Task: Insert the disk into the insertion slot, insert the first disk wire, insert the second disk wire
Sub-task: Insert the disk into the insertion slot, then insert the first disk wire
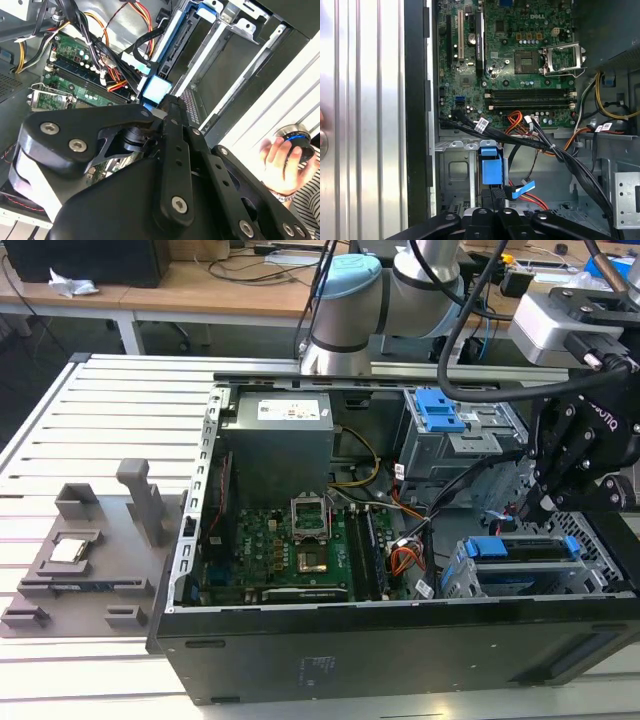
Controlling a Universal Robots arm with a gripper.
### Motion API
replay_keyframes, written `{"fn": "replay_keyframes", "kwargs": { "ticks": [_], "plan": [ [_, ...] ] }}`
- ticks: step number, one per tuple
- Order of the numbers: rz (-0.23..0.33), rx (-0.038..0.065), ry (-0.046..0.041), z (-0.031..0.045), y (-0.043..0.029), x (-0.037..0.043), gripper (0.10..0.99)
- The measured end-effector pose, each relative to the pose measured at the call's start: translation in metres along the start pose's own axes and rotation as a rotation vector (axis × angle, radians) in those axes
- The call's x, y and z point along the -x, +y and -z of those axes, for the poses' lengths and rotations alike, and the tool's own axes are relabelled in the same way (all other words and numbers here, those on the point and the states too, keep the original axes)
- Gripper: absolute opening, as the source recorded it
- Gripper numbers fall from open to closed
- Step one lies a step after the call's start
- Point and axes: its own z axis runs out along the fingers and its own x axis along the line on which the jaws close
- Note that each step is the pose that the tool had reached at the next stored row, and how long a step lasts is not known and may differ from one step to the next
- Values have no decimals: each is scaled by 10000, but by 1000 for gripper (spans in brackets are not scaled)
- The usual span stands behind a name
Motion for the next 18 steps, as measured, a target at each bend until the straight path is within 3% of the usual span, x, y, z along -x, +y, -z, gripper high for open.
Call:
{"fn": "replay_keyframes", "kwargs": {
  "ticks": [6, 11, 18],
  "plan": [
    [-1, 0, 3, 0, 0, 0, 106],
    [0, 0, 7, -32, -285, 56, 106],
    [0, 2, 9, -45, -551, 297, 106]
  ]
}}
